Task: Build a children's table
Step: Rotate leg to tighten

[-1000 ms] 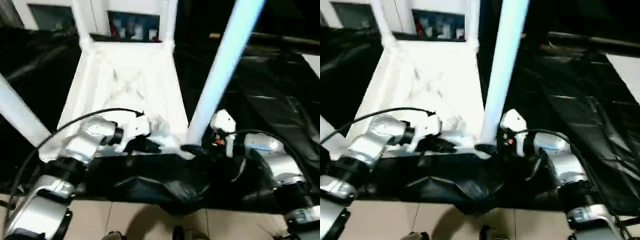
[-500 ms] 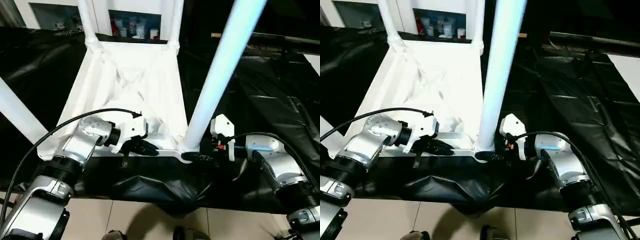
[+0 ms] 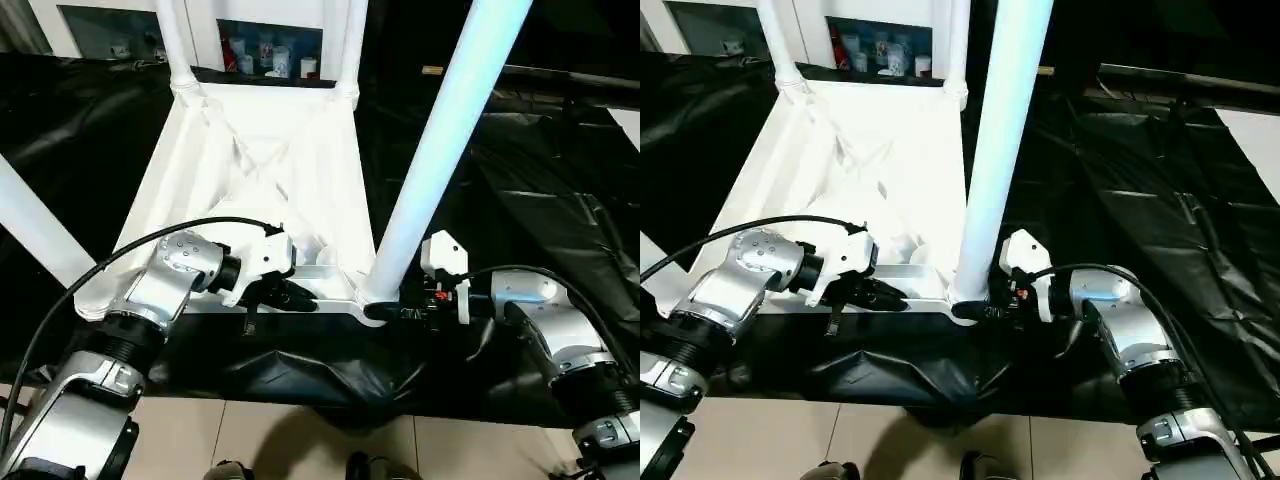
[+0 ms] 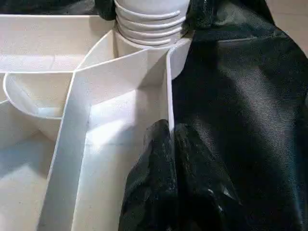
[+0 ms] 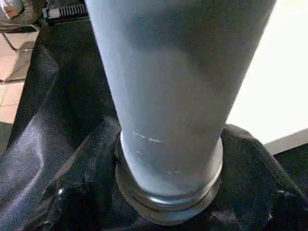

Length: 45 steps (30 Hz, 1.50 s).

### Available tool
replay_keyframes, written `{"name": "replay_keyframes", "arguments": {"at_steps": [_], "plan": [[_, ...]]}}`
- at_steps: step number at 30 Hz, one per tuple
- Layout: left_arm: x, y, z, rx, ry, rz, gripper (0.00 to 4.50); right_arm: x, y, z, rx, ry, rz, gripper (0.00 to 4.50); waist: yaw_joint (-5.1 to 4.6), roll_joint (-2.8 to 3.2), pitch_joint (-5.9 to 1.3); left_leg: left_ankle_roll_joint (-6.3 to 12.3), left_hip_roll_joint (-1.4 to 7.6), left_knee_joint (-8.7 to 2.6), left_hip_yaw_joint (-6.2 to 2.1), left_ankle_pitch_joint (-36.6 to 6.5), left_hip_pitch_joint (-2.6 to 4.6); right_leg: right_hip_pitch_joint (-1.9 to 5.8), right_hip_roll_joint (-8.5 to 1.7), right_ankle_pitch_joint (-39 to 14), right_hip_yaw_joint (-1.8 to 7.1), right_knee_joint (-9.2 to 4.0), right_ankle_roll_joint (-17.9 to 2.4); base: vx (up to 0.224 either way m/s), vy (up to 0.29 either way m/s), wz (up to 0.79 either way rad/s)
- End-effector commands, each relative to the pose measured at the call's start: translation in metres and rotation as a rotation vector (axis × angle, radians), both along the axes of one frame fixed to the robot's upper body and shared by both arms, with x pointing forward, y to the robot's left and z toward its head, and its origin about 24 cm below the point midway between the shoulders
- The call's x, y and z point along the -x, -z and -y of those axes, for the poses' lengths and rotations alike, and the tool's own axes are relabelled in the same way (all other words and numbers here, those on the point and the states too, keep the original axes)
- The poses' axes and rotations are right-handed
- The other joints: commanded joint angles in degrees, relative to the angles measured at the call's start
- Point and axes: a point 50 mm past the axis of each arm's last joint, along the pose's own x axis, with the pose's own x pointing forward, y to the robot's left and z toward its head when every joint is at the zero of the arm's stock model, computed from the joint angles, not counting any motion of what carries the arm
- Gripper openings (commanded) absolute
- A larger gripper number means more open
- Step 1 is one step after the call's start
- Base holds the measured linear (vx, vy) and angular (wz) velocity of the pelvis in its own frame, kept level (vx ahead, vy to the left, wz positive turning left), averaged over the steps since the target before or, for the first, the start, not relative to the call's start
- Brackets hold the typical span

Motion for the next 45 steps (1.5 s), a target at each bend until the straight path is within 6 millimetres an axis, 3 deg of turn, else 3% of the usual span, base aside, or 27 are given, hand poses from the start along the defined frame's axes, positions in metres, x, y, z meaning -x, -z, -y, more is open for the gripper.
{"name": "replay_keyframes", "arguments": {"at_steps": [1,4,5,6,7,8,11,12,14,18,21,24,26,27,29,32,34,36,38,45], "plan": [[0.008,0.024,0.002,-0.07,-0.02,-0.076,0.0,-0.005,0.01,0.003,-0.018,0.149,-0.01,2.75,0.03,-0.14,-3.73,6.43,1.2,-2.81,-0.12,-6.0,0.2,4.1,-2.94,-7.3,2.5,-2.55,-13.9,0.0,0.0,0.0],[0.002,0.029,0.009,-0.066,-0.101,-0.051,0.0,-0.01,0.018,-0.003,-0.065,0.306,-0.005,2.73,-0.39,-0.16,-3.32,3.93,1.05,-3.0,-0.2,-10.5,0.36,3.53,-3.16,-16.6,2.6,-3.74,-11.5,-0.017,-0.003,0.0],[-0.004,0.032,0.021,-0.062,-0.191,-0.018,0.0,-0.014,0.028,-0.012,-0.103,0.477,-0.012,2.73,-0.79,-0.25,-3.15,1.96,0.98,-3.22,-0.5,-12.7,0.21,3.3,-3.15,-23.2,2.6,-4.22,-8.9,0.0,0.0,0.0],[-0.004,0.032,0.021,-0.062,-0.191,-0.018,0.0,-0.014,0.028,-0.012,-0.103,0.477,-0.012,2.73,-0.79,-0.25,-3.15,1.96,0.98,-3.22,-0.5,-12.7,0.21,3.3,-3.15,-23.2,2.6,-4.22,-8.9,0.0,0.0,0.0],[-0.009,0.034,0.032,-0.053,-0.263,-0.001,0.0,-0.017,0.034,-0.019,-0.123,0.623,-0.017,2.72,-0.88,-0.42,-3.01,0.7,0.68,-3.46,-0.73,-14.9,0.69,3.14,-3.08,-29.0,2.37,-5.08,-6.5,0.0,0.0,0.0],[-0.01,0.034,0.036,-0.048,-0.284,0.004,0.0,-0.018,0.035,-0.021,-0.128,0.669,-0.018,2.72,-1.13,-0.41,-3.06,0.22,0.67,-3.58,-0.91,-15.7,0.81,2.96,-3.0,-30.8,2.28,-5.28,-5.5,0.0,0.0,0.0],[-0.014,0.037,0.047,-0.039,-0.366,0.009,0.0,-0.022,0.038,-0.027,-0.149,0.815,-0.027,2.72,-1.47,-0.37,-3.05,0.55,0.55,-3.72,-1.05,-16.5,0.63,2.95,-2.89,-32.6,2.06,-5.73,-4.1,-0.017,0.003,-0.01],[-0.015,0.038,0.05,-0.04,-0.389,0.011,0.0,-0.023,0.039,-0.029,-0.158,0.859,-0.035,2.72,-1.44,-0.23,-3.01,0.8,0.47,-3.68,-0.95,-17.1,1.03,2.56,-2.79,-33.1,1.96,-6.11,-3.8,0.0,0.0,0.0],[-0.016,0.041,0.059,-0.055,-0.434,0.026,0.0,-0.026,0.04,-0.036,-0.161,0.968,-0.033,2.72,-1.68,-0.17,-3.03,0.6,0.49,-3.95,-1.2,-18.2,0.91,2.62,-2.76,-33.3,1.71,-6.3,-3.3,0.0,0.0,0.0],[-0.016,0.044,0.065,-0.077,-0.426,0.048,0.0,-0.03,0.036,-0.049,-0.159,0.965,-0.003,2.72,-1.89,0.03,-2.88,0.77,0.48,-4.1,-1.46,-21.4,1.34,2.49,-2.88,-34.5,1.38,-6.85,-2.7,0.0,0.0,0.0],[-0.015,0.044,0.064,-0.084,-0.402,0.052,0.0,-0.029,0.033,-0.054,-0.183,0.905,0.009,2.72,-1.94,-0.11,-3.02,1.24,0.63,-4.42,-1.66,-20.6,0.95,2.98,-3.04,-31.2,1.47,-6.58,-3.4,0.0,0.0,0.0],[-0.014,0.042,0.058,-0.111,-0.363,0.069,0.0,-0.022,0.02,-0.067,-0.264,0.678,0.042,2.72,-1.82,-0.17,-3.08,2.2,0.76,-4.38,-1.42,-19.1,0.77,3.14,-3.1,-27.6,1.88,-6.12,-5.2,0.0,0.0,0.0],[-0.013,0.042,0.053,-0.134,-0.346,0.069,0.0,-0.018,0.015,-0.067,-0.255,0.581,0.08,3.42,-1.48,-0.27,-3.3,2.95,0.82,-4.21,-1.16,-16.6,0.74,3.42,-3.12,-23.5,2.12,-5.58,-6.8,0.0,0.0,0.0],[-0.013,0.041,0.051,-0.138,-0.336,0.067,0.0,-0.018,0.014,-0.065,-0.256,0.558,0.081,3.42,-1.43,-0.31,-3.3,3.23,0.86,-4.16,-1.06,-15.8,0.71,3.47,-3.1,-22.4,2.17,-5.46,-7.3,0.0,0.0,0.0],[-0.012,0.04,0.046,-0.149,-0.309,0.053,0.0,-0.018,0.01,-0.057,-0.244,0.51,0.094,3.63,-1.51,-0.45,-3.36,3.99,0.91,-4.15,-1.06,-14.1,0.22,3.85,-3.07,-21.0,2.09,-5.04,-8.6,0.0,0.0,0.0],[-0.01,0.039,0.04,-0.164,-0.271,0.031,0.0,-0.019,0.005,-0.046,-0.227,0.451,0.102,3.9,-1.43,-0.36,-3.43,4.01,0.87,-3.91,-0.91,-13.3,0.37,3.68,-3.19,-21.8,2.18,-5.16,-8.9,0.0,0.0,0.0],[-0.005,0.038,0.031,-0.19,-0.209,0.001,0.0,-0.016,0.003,-0.035,-0.185,0.356,0.075,4.1,-1.39,-0.35,-3.57,4.92,0.94,-3.85,-0.92,-11.0,0.05,4.15,-3.01,-18.1,2.2,-4.62,-9.9,0.0,0.0,0.0],[-0.001,0.036,0.025,-0.186,-0.144,-0.017,0.0,-0.011,0.0,-0.023,-0.13,0.248,0.062,4.1,-1.36,-0.11,-3.48,5.42,1.04,-3.75,-0.78,-10.3,0.26,3.99,-2.92,-15.9,2.22,-4.52,-10.8,0.0,0.0,0.0],[0.005,0.031,0.016,-0.177,-0.072,-0.046,0.0,-0.004,-0.003,-0.009,-0.073,0.13,0.057,4.1,-1.18,-0.19,-3.53,5.7,1.11,-3.75,-0.91,-10.4,0.17,4.32,-3.04,-15.2,2.2,-4.31,-11.4,0.0,0.0,0.0],[0.017,0.019,0.01,-0.104,0.065,-0.054,0.0,0.003,-0.007,0.001,-0.059,0.025,0.028,4.1,-0.99,0.19,-3.74,6.02,1.52,-3.61,-0.58,-8.2,0.93,3.98,-2.79,-7.0,2.38,-3.12,-15.6,0.0,0.0,0.0]]}}
